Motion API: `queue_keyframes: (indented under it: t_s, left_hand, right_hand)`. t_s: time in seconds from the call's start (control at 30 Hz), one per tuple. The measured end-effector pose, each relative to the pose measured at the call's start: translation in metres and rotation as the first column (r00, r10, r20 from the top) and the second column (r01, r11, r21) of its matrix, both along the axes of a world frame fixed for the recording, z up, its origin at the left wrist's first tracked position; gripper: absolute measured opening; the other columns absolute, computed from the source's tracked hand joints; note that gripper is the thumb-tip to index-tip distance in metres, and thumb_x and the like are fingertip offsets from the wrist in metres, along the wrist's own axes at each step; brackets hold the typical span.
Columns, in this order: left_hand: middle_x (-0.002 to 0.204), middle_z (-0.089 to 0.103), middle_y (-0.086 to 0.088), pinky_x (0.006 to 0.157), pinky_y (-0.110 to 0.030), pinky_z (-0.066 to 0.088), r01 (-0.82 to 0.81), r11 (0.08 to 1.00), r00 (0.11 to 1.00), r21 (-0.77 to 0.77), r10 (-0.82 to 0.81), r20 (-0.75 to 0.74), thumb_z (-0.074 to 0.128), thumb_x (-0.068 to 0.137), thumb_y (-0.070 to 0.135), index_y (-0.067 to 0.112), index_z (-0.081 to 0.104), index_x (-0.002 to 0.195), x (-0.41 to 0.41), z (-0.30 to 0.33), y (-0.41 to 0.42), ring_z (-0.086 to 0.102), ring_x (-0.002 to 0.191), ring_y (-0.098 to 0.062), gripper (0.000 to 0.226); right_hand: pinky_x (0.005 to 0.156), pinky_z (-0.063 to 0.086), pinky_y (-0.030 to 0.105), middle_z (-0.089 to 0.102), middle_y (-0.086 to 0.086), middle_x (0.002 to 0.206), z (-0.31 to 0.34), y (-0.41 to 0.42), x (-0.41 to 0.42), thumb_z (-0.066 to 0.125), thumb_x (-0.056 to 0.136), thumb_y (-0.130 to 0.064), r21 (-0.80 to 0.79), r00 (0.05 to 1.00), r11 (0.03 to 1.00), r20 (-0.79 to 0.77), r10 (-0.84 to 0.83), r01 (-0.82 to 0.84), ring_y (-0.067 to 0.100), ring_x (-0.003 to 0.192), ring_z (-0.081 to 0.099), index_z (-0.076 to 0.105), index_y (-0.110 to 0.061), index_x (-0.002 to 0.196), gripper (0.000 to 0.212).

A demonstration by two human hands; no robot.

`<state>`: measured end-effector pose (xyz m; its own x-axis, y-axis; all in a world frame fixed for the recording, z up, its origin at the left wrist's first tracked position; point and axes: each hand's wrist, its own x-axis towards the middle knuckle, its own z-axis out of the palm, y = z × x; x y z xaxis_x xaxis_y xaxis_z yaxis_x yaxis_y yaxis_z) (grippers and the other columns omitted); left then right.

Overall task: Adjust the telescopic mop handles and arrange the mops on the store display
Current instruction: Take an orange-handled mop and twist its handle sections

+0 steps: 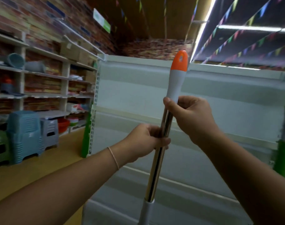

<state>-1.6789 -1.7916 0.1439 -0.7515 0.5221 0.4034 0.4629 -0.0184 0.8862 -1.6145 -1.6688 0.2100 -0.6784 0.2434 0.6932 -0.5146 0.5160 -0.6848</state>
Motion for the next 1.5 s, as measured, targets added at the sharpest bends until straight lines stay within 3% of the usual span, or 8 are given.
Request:
queue_keyframes:
  t_s: [0.13,0.43,0.6,0.77,0.9,1.23,1.5]
  left_hand:
    - [0.080,0.071,-0.008,0.075,-0.033,0.057,0.039,0.999,0.997,0.027,-0.037,-0.073,0.067,0.087,0.004,0.011,0.064,0.083,-0.008,0.027,0.019,0.071,0.078,-0.023,0.009]
    - [0.089,0.071,-0.012,0.086,-0.042,0.058,0.064,0.997,0.991,0.050,-0.058,-0.119,0.066,0.089,0.010,0.008,0.063,0.093,-0.016,0.049,0.043,0.073,0.080,-0.024,0.005]
    - [0.082,0.072,-0.010,0.085,-0.042,0.058,0.047,0.994,0.992,0.098,-0.035,-0.118,0.068,0.087,0.011,0.007,0.064,0.090,-0.023,0.050,0.046,0.073,0.076,-0.023,0.006]
    - [0.085,0.071,-0.010,0.082,-0.037,0.059,0.053,0.994,0.993,0.096,-0.043,-0.105,0.068,0.088,0.011,0.006,0.064,0.094,-0.028,0.054,0.046,0.073,0.076,-0.023,0.009]
    - [0.085,0.071,-0.010,0.083,-0.040,0.059,0.043,0.996,0.995,0.075,-0.036,-0.092,0.068,0.088,0.011,0.005,0.064,0.094,-0.034,0.048,0.051,0.073,0.077,-0.024,0.009]
    - [0.087,0.072,-0.008,0.079,-0.033,0.058,0.040,0.999,0.994,0.020,-0.038,-0.100,0.066,0.089,0.013,0.008,0.064,0.095,-0.046,0.045,0.057,0.073,0.077,-0.019,0.008]
    - [0.088,0.072,-0.013,0.087,-0.044,0.057,0.032,0.999,0.996,-0.004,-0.032,-0.088,0.065,0.090,0.012,0.011,0.063,0.087,-0.064,0.036,0.068,0.073,0.082,-0.025,0.003]
  right_hand:
    - [0.040,0.038,0.021,0.058,0.009,0.061,0.030,0.012,-0.001,0.071,0.088,-0.035,0.012,0.996,0.996,-0.020,-0.088,0.088,0.004,0.038,0.043,0.072,-0.005,0.082,0.030]
    - [0.042,0.037,0.023,0.054,0.006,0.058,0.056,0.032,-0.011,0.072,0.087,-0.036,0.022,0.983,0.983,-0.033,-0.182,0.182,0.008,0.041,0.043,0.071,-0.003,0.079,0.034]
    - [0.061,0.047,0.037,0.059,0.015,0.069,0.061,0.033,-0.023,0.071,0.088,-0.034,0.030,0.987,0.987,-0.036,-0.159,0.161,0.021,0.060,0.053,0.072,0.002,0.083,0.036]
    - [0.072,0.056,0.050,0.060,0.017,0.072,0.064,0.036,-0.032,0.071,0.088,-0.032,0.026,0.990,0.990,-0.035,-0.137,0.138,0.025,0.065,0.056,0.071,0.004,0.084,0.036]
    - [0.065,0.048,0.041,0.058,0.018,0.071,0.059,0.040,-0.040,0.071,0.088,-0.030,0.014,0.990,0.990,-0.025,-0.140,0.141,0.025,0.064,0.053,0.070,0.007,0.084,0.037]
    - [0.065,0.050,0.038,0.060,0.017,0.071,0.055,0.049,-0.050,0.069,0.090,-0.031,0.051,0.990,0.989,-0.009,-0.138,0.138,0.024,0.063,0.055,0.071,0.001,0.080,0.034]
    - [0.062,0.045,0.039,0.056,0.019,0.069,0.046,0.062,-0.069,0.068,0.090,-0.032,0.052,0.989,0.990,0.062,-0.132,0.129,0.026,0.061,0.050,0.069,0.006,0.081,0.039]
